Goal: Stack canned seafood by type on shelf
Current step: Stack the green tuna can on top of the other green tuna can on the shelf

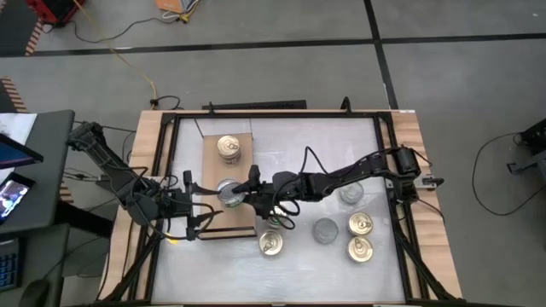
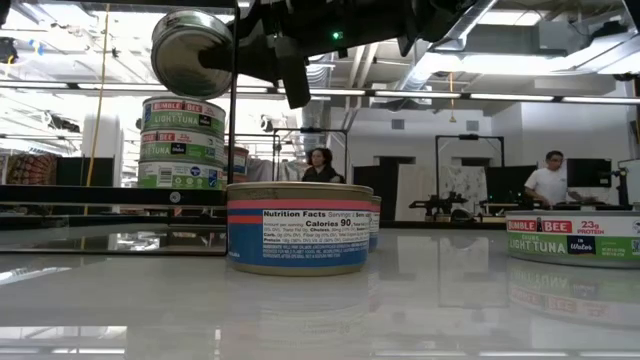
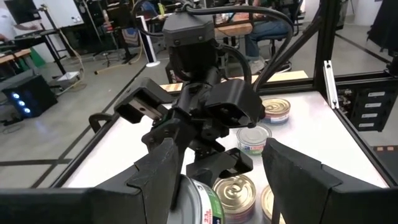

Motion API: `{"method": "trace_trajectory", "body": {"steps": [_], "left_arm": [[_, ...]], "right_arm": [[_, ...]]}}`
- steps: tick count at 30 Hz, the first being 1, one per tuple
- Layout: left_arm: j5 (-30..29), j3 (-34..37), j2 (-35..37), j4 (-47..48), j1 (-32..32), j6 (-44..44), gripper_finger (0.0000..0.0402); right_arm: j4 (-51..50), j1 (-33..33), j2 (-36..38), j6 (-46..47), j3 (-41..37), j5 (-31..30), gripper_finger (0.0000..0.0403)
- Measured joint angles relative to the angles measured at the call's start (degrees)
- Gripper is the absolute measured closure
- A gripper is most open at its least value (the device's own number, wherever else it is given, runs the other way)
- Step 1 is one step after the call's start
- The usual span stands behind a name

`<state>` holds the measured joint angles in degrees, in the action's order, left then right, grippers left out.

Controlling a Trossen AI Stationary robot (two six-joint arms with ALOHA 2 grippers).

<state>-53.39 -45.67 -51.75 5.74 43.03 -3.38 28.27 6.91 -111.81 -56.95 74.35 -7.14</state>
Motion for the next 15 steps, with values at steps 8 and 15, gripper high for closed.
{"method": "trace_trajectory", "body": {"steps": [8, 15], "left_arm": [[0.0, 0.0, 0.0, -0.1, 0.0, 0.7, 0.0178], [0.0, 0.0, 0.0, -0.1, 0.0, 0.7, 0.0178]], "right_arm": [[-0.4, -0.6, 0.0, 0.1, 0.0, 1.3, 0.0228], [-0.3, -1.3, 0.0, 3.4, 0.0, 1.3, 0.0228]]}}
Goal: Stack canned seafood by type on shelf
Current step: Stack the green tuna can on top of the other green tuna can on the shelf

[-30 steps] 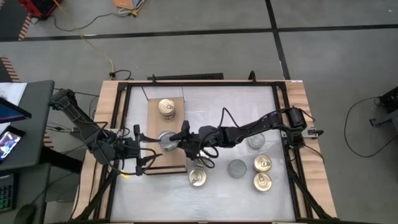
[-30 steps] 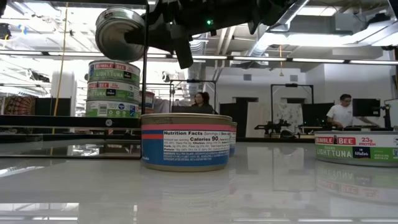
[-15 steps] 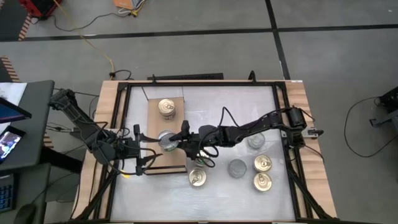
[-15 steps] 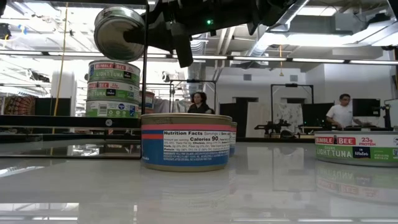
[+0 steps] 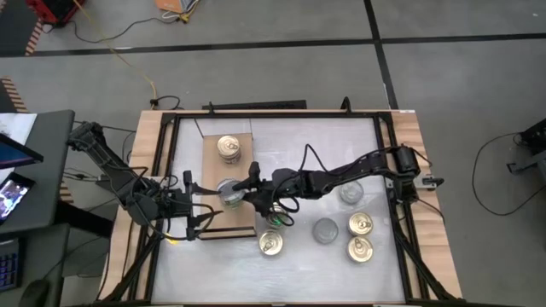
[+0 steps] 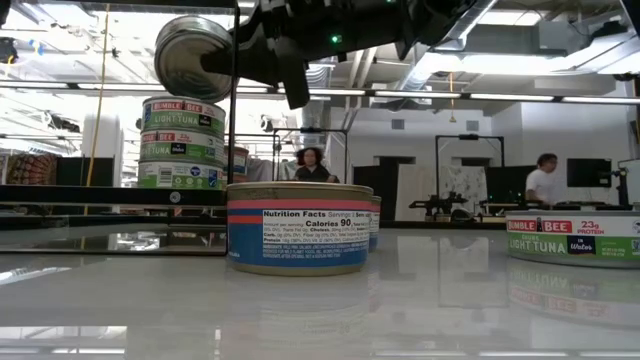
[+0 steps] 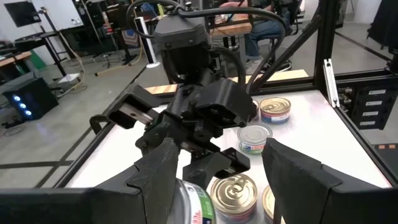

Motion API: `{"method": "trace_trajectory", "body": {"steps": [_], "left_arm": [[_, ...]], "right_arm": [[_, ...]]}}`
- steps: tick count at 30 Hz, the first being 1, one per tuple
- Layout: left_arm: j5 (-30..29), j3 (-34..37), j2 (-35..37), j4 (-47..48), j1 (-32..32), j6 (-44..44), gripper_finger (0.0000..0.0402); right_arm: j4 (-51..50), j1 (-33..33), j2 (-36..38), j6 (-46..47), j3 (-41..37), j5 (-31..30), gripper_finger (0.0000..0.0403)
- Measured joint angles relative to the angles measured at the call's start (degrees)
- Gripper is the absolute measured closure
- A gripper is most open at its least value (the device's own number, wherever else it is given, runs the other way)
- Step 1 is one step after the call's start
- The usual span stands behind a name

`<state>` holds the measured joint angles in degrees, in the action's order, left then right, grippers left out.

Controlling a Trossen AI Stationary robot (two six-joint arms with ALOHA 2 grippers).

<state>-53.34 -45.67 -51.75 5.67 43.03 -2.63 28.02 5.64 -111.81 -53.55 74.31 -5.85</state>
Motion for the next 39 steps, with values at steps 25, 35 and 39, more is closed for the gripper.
{"method": "trace_trajectory", "body": {"steps": [25, 35, 39], "left_arm": [[0.0, 0.0, 0.0, 0.0, 0.0, -0.2, 0.0178], [0.0, 0.0, 0.0, 0.0, -0.5, 0.2, 0.0178], [0.4, 0.0, 0.0, 0.2, -0.5, -0.2, 0.0178]], "right_arm": [[1.5, -0.8, 0.0, -0.8, 0.0, 7.4, 0.0199], [-0.6, -1.1, -3.0, -1.0, 5.7, 10.7, 0.022], [-3.7, -0.6, -6.6, -3.3, 10.2, 9.6, 0.0219]]}}
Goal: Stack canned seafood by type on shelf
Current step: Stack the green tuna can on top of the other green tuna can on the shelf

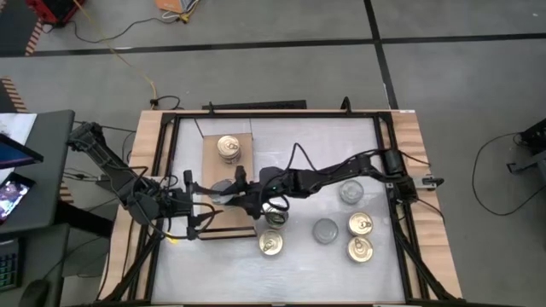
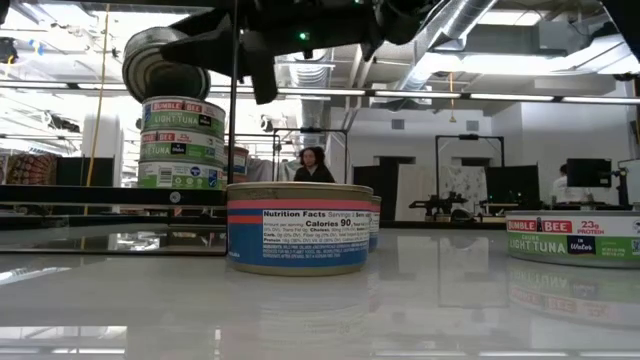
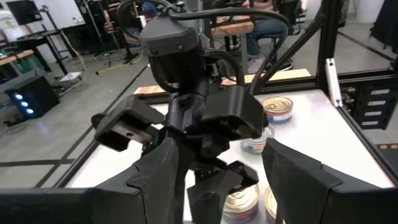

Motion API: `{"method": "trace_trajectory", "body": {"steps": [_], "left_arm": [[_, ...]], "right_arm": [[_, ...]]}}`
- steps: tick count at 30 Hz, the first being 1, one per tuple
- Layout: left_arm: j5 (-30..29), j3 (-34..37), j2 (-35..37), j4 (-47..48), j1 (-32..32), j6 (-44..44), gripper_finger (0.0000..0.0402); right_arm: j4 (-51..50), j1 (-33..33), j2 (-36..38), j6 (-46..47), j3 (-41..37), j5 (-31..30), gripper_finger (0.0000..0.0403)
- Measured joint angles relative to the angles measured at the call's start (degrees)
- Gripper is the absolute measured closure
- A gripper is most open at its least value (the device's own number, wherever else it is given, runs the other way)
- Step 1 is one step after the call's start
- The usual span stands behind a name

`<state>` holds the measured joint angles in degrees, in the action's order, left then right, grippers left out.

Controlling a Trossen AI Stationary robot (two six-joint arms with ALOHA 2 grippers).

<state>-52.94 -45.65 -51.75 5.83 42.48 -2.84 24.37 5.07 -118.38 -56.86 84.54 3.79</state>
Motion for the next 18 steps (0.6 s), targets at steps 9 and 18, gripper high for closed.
{"method": "trace_trajectory", "body": {"steps": [9, 18], "left_arm": [[1.4, 0.0, 0.0, 1.3, 0.0, -1.9, 0.0178], [1.4, 0.0, 0.0, 1.3, 0.0, -3.0, 0.0178]], "right_arm": [[-2.1, 1.1, -0.2, -1.9, 0.6, -7.0, 0.0219], [-8.5, 1.3, 1.6, 4.9, 0.6, -10.2, 0.0216]]}}
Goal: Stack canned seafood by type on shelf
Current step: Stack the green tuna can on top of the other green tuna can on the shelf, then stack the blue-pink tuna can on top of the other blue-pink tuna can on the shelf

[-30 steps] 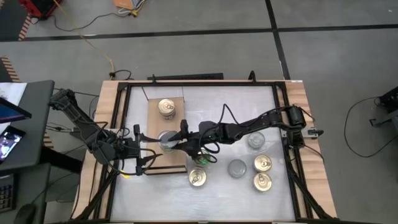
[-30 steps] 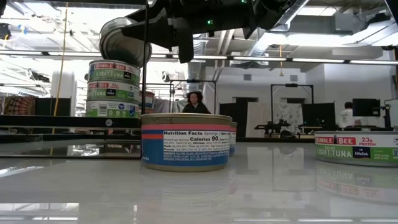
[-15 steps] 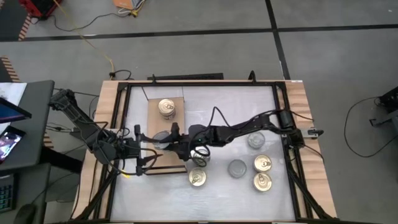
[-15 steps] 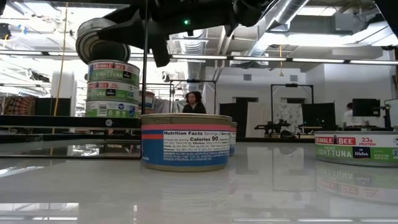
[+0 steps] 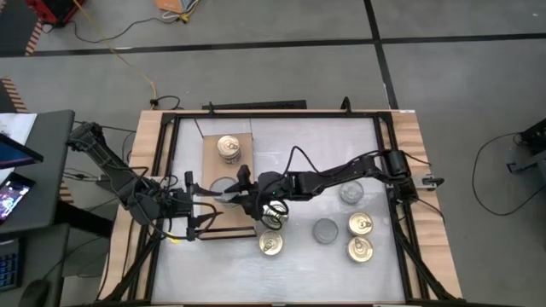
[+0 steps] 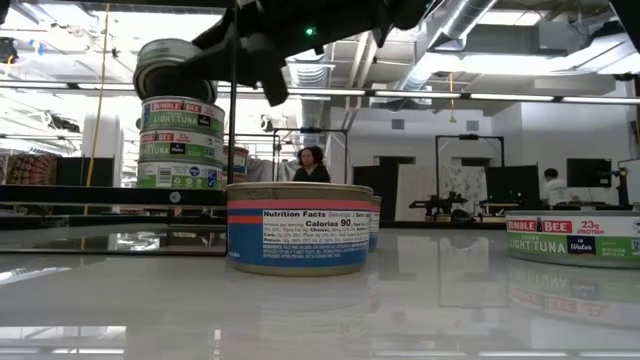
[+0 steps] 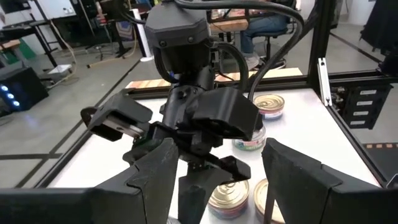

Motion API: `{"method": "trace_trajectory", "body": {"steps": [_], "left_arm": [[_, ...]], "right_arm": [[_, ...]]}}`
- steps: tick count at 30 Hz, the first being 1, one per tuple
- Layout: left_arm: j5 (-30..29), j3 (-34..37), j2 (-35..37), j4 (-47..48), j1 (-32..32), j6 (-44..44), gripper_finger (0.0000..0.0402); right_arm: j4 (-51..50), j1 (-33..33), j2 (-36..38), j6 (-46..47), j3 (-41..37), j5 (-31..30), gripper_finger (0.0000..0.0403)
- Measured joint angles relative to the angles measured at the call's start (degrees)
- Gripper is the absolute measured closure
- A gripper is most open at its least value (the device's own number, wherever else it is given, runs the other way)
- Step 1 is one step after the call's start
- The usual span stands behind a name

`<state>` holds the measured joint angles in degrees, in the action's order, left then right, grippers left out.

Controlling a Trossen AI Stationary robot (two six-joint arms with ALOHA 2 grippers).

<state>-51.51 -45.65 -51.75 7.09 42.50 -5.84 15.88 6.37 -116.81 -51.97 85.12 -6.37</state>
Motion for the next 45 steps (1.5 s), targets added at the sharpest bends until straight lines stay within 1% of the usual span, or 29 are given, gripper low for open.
{"method": "trace_trajectory", "body": {"steps": [3, 6, 12, 15, 18, 20, 22, 24, 26, 27, 29, 31, 33, 34, 36, 37, 39, 42, 45], "left_arm": [[0.0, 0.0, 0.0, 0.3, 0.0, -1.0, 0.0178], [0.0, 0.0, 0.0, 1.1, 0.0, -1.9, 0.0178], [0.1, 0.0, 0.0, 1.5, 0.0, -2.8, 0.0178], [0.2, 0.0, 0.0, 1.6, 0.0, -2.9, 0.0178], [0.2, 0.0, 0.0, 1.8, 0.0, -3.0, 0.0178], [0.2, 0.0, 0.0, 2.1, 0.0, -3.3, 0.0178], [0.2, 0.0, 0.0, 3.0, 0.0, -4.1, 0.0178], [0.3, 0.0, 0.0, 3.4, 0.0, -4.7, 0.0178], [1.0, 0.0, 0.0, 3.7, 0.0, -5.5, 0.0178], [1.3, 0.0, 0.0, 3.8, 0.0, -5.8, 0.0178], [1.5, 0.0, 0.0, 3.8, 0.0, -6.3, 0.0178], [1.5, 0.0, 0.0, 3.8, 0.0, -7.3, 0.0178], [1.5, 0.0, -0.2, 3.8, 0.0, -8.2, 0.0178], [1.5, 0.0, -0.4, 3.8, 0.0, -8.7, 0.0178], [1.4, 0.0, -1.0, 3.5, 0.0, -8.9, 0.0178], [1.4, 0.0, -1.3, 3.4, 0.0, -8.7, 0.0178], [0.7, 0.0, -1.9, 2.7, -0.3, -7.6, 0.0178], [-0.2, 0.0, -2.4, 2.6, -1.1, -7.0, 0.0178], [-0.2, 0.0, -2.4, 2.4, -1.7, -7.0, 0.0178]], "right_arm": [[-2.8, -0.1, 0.8, 3.5, 0.0, 0.0, 0.0204], [-6.0, -0.1, 1.4, 5.9, -0.1, 0.0, 0.0184], [-7.1, -0.1, 1.6, 7.6, -0.1, 0.0, 0.0141], [-7.1, -0.1, 1.7, 7.6, -0.1, 0.0, 0.0132], [-8.5, 0.3, 3.8, 7.5, -0.1, -0.1, 0.0131], [-11.1, 1.0, 6.8, 7.1, -0.1, -2.8, 0.0131], [-16.7, 2.0, 10.7, 8.4, 0.0, -6.5, 0.0131], [-25.0, 2.9, 14.9, 14.6, 0.0, -9.1, 0.0131], [-34.2, 3.3, 18.7, 26.1, 0.0, -9.2, 0.0131], [-38.9, 3.2, 20.3, 32.1, 0.0, -8.8, 0.0131], [-50.0, 2.9, 23.1, 41.1, -0.4, -6.4, 0.0131], [-58.8, 2.6, 25.5, 47.7, -3.0, -5.1, 0.0132], [-63.9, 1.9, 27.9, 53.3, -7.5, -3.5, 0.0134], [-63.8, 1.5, 29.3, 55.5, -10.3, -2.1, 0.0136], [-59.2, 0.5, 32.3, 59.4, -16.3, 2.5, 0.014], [-55.3, 0.1, 33.5, 61.4, -19.5, 4.3, 0.0142], [-47.0, -0.7, 34.5, 66.2, -24.8, 5.4, 0.0145], [-39.2, -1.8, 33.0, 72.4, -29.4, 6.2, 0.015], [-35.3, -1.5, 28.9, 75.4, -29.6, 6.3, 0.0157]]}}
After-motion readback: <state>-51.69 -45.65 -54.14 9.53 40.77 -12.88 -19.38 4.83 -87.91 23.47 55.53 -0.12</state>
